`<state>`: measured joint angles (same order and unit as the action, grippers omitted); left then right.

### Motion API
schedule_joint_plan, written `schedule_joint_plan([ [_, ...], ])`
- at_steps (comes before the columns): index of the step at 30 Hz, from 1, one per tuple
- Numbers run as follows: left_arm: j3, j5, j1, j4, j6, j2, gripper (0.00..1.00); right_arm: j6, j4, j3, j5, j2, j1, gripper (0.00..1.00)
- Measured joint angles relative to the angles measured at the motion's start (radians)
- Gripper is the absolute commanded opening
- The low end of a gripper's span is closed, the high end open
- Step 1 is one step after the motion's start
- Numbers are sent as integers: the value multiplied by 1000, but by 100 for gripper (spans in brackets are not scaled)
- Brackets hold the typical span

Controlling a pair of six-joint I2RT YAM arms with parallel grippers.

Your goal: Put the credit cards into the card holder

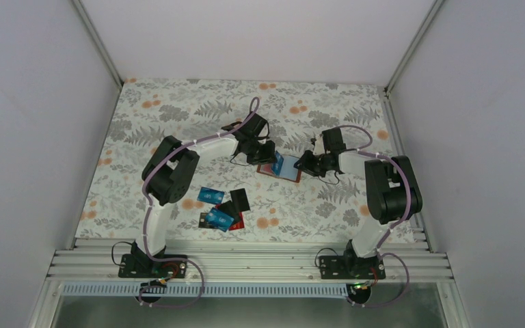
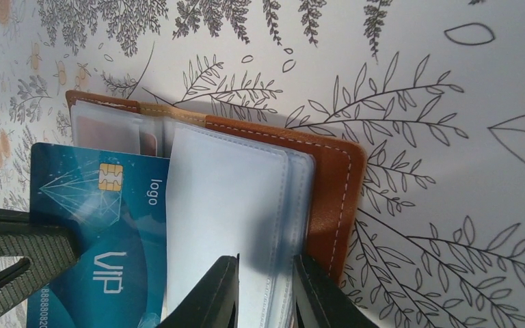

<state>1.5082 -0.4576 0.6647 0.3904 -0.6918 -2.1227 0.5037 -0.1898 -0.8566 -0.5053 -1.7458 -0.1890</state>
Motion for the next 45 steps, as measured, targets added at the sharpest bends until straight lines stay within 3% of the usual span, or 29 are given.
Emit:
schedule_joint_plan([
  [45,-48,-49,-5,-187,86,-14,2,-17,28,15,-9,-2,3,21],
])
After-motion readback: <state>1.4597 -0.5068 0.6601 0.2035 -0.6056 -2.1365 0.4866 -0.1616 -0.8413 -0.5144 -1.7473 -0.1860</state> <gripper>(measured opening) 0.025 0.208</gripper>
